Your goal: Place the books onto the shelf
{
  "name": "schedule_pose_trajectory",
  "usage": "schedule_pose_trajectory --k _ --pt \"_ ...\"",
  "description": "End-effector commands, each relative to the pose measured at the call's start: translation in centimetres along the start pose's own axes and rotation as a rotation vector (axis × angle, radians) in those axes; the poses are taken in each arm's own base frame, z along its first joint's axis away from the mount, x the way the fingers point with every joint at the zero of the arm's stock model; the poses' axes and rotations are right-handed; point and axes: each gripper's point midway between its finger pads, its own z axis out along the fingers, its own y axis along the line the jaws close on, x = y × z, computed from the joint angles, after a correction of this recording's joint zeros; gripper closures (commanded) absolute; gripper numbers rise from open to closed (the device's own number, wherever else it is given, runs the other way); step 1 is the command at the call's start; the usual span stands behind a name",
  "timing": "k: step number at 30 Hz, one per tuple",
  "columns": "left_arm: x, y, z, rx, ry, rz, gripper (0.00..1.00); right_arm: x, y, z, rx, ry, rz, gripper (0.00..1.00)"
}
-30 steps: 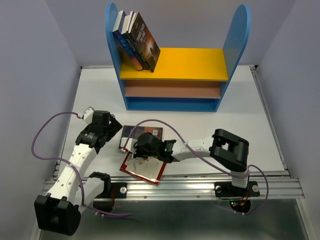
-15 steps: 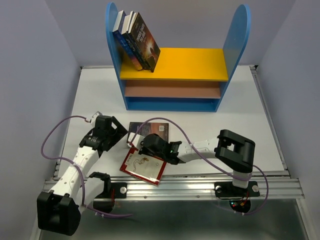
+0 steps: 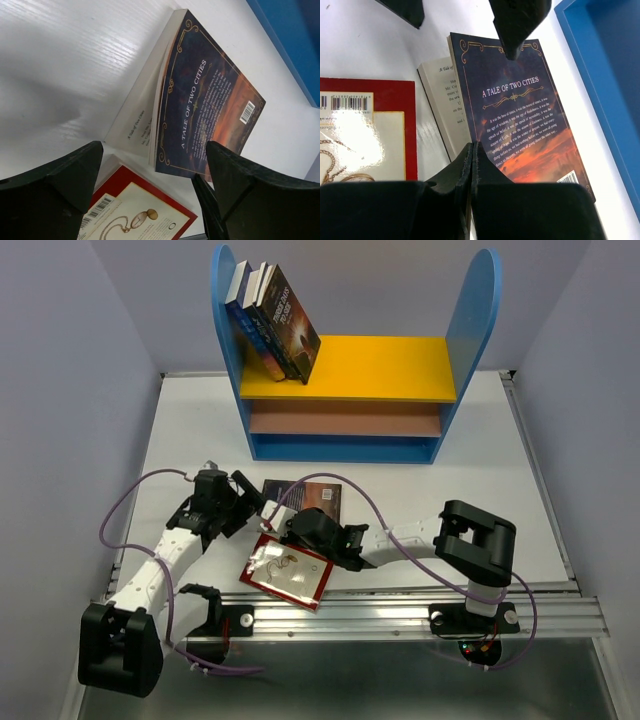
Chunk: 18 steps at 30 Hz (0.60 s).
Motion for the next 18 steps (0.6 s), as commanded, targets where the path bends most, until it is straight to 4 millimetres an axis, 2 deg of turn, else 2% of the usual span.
schedule_pose_trajectory --k 1,5,7,9,11,12,16,18 --pt "-0.4 -1.6 0.5 0.076 0.002 0.009 0.09 -3.5 -2.2 -0.7 0.067 -0.104 0.040 0.99" --pt "-0.3 -2.3 0.4 0.107 0.018 0.025 0.24 -3.6 -2.5 -0.7 0.081 -0.100 0.039 0.99" --pt "0.0 -2.3 0.5 0.110 0.029 0.023 0.28 -3.5 -2.6 -0.6 0.089 -0.095 0.035 0.99" --pt "0.4 -2.4 0.7 0.128 0.044 0.021 0.28 -3.4 -2.7 -0.6 0.099 -0.091 0.037 0.99" --pt "1.2 -2.0 1.1 0.130 0.078 0.021 0.37 -3.4 -2.8 -0.6 0.101 -0.088 0.039 0.99" --pt "1.4 -1.9 1.3 0.125 0.085 0.015 0.44 -3.4 -2.7 -0.5 0.101 -0.088 0.041 0.99" --pt "1.9 -1.8 1.7 0.131 0.108 0.018 0.54 -3.3 -2.7 -0.4 0.100 -0.082 0.042 0.99" --pt "1.8 -1.9 1.8 0.134 0.108 0.021 0.62 -3.2 -2.6 -0.4 0.099 -0.078 0.043 0.99"
